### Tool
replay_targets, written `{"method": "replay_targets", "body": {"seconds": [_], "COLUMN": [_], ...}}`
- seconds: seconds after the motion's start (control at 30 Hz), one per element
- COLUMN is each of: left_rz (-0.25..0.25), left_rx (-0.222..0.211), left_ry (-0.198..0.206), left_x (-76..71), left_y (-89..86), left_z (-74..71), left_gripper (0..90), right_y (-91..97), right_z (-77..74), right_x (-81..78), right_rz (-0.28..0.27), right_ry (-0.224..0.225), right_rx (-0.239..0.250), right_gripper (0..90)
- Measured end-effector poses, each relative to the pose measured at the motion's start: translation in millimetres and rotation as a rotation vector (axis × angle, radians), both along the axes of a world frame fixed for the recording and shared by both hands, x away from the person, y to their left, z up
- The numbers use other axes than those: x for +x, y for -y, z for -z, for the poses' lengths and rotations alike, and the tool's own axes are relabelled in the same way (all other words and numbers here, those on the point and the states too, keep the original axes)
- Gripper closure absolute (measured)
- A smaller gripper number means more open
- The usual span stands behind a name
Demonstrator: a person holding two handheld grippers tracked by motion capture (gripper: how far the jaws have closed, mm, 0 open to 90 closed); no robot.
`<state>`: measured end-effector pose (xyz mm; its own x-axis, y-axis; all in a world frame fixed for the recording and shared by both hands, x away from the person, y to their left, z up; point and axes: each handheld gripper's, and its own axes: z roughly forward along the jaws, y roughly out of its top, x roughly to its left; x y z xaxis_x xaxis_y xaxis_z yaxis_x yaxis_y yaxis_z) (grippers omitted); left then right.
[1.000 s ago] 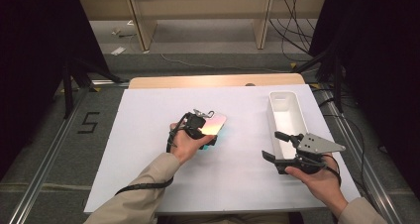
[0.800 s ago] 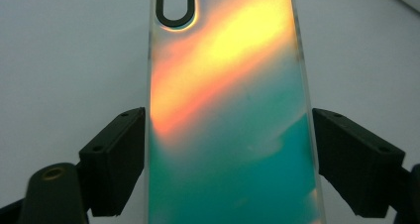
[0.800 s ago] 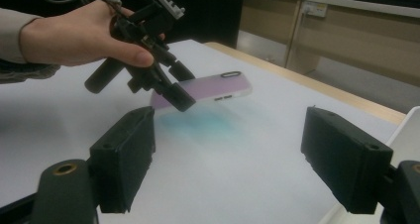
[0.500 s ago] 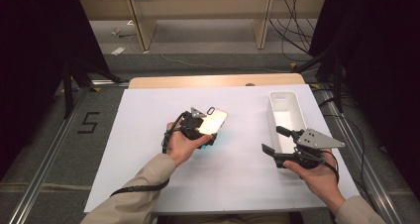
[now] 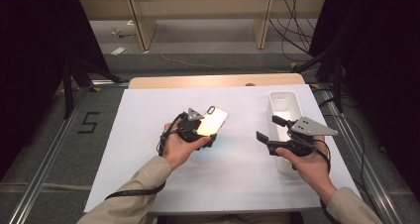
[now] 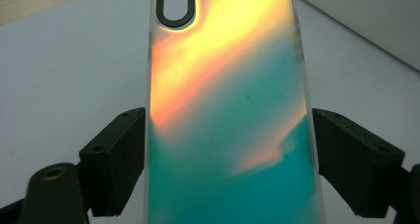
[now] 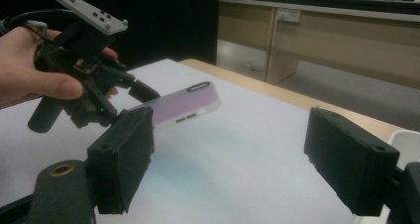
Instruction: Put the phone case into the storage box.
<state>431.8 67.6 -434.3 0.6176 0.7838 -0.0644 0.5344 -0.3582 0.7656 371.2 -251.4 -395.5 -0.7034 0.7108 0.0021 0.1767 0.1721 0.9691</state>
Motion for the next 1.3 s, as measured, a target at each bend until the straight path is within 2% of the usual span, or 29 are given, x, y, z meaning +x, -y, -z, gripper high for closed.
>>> {"method": "replay_targets", "body": {"seconds": [0.23, 0.6, 0.93, 1.3], "left_rz": [0.018, 0.038, 0.06, 0.088], "left_rx": [-0.023, -0.028, -0.029, -0.03], "left_ry": [0.011, 0.024, 0.024, 0.037], "left_x": [-8.0, -16.1, -22.4, -28.6], "left_y": [-0.1, 2.9, 8.4, 15.6], "left_z": [-3.1, -6.2, -6.9, -7.9], "left_gripper": [16.7, 16.7, 16.7, 16.8], "right_y": [-19.7, -41.3, -50.6, -63.3], "right_z": [-4.5, -3.4, -0.9, 4.6], "right_x": [12.8, 36.4, 50.3, 61.0], "right_rz": [-0.006, 0.01, 0.016, 0.017], "right_ry": [-0.016, -0.046, -0.075, -0.115], "right_rx": [0.005, 0.012, 0.028, 0.009], "right_gripper": [19.1, 19.1, 19.2, 19.1]}}
